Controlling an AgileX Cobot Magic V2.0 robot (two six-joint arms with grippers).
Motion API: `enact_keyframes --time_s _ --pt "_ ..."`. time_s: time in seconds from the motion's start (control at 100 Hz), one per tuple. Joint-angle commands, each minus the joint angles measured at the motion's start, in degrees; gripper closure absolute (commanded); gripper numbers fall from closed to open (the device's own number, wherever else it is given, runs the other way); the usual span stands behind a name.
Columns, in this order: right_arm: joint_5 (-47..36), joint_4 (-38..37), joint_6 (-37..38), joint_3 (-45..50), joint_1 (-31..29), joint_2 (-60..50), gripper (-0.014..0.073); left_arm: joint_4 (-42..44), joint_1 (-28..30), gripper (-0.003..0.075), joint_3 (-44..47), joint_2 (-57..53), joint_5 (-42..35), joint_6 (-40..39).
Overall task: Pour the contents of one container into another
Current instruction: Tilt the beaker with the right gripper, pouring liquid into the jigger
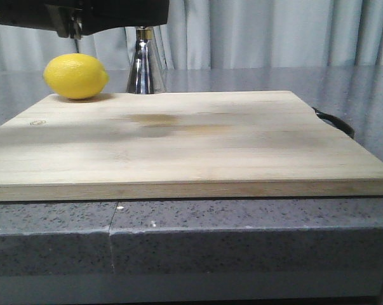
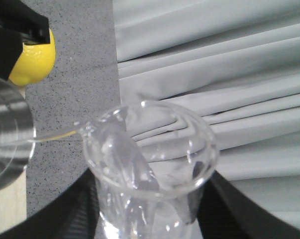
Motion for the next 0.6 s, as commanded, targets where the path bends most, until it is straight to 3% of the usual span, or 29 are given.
enact_keyframes --time_s 0.0,0.59 --pt "-1.4 -1.7 -0.1 -2.2 0.0 -2.0 0.0275 -4.6 -0.5 0.0489 -1.7 -2.7 6.3 -0.4" --pt "-1.6 -5.8 -0.1 -2.2 0.0 -2.0 0.0275 -4.6 -0.5 0.0489 -1.7 -2.7 6.3 -0.4"
